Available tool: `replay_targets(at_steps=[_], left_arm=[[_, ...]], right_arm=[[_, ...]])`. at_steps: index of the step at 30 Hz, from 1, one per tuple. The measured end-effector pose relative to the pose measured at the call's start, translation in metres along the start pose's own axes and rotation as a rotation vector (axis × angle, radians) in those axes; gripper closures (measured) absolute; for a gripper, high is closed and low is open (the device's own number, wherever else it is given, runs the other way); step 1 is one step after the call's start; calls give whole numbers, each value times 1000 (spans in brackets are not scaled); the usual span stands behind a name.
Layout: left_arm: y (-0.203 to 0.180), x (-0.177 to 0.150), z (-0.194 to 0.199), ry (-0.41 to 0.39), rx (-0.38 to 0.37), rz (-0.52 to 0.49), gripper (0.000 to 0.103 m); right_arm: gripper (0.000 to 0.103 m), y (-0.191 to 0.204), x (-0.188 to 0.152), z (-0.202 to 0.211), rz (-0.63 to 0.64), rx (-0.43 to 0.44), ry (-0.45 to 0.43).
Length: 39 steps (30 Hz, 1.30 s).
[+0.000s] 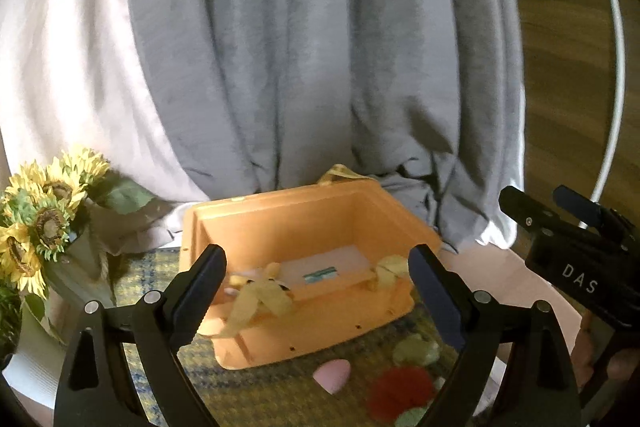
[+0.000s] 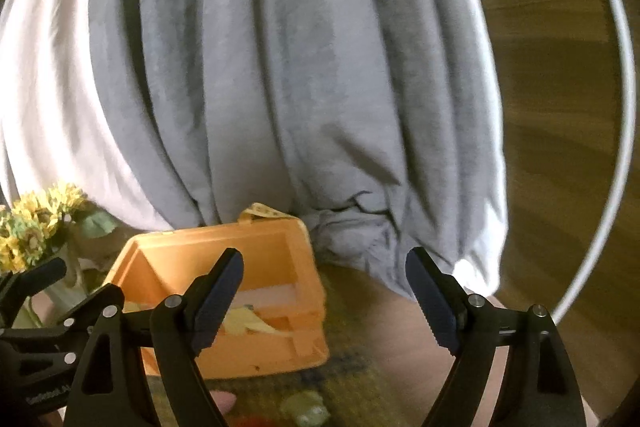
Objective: Organize soft objects
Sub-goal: 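Move both tools back toward the remaining toys on the cloth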
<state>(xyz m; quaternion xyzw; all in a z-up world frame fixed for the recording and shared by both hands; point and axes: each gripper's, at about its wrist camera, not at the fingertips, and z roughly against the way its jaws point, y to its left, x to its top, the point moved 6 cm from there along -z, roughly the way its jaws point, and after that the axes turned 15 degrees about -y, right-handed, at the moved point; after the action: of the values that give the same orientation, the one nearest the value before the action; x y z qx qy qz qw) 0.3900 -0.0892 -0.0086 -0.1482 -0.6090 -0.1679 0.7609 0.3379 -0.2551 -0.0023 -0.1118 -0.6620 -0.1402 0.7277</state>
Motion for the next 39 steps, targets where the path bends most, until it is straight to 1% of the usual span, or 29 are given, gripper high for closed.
replay_targets(at_steps=[4, 12, 16, 24, 26, 28, 32, 39], left_arm=[[-16, -6, 14, 2, -43, -23, 9], [-33, -19, 37, 14, -111, -48, 9], [-39, -29, 48, 23, -143, -55, 9], [-44, -50, 61, 51, -215, -83, 9], [-46, -55, 64, 49, -229, -94, 9], [-48, -60, 67, 48, -244, -108, 9], [-50, -70, 67, 61, -267, -124, 9], [-53, -96, 61, 120, -298, -164, 9]], right_arm=[[19, -16, -6, 21, -20, -48, 10], [19, -40, -23, 65, -55, -143, 25], [19, -47, -34, 88, -73, -193, 30], [19, -50, -55, 121, -82, -268, 51], [19, -52, -61, 130, -93, -298, 46], [19, -55, -67, 138, -108, -319, 44], [19, -59, -80, 145, -133, -346, 79], [19, -59, -107, 150, -145, -381, 149]])
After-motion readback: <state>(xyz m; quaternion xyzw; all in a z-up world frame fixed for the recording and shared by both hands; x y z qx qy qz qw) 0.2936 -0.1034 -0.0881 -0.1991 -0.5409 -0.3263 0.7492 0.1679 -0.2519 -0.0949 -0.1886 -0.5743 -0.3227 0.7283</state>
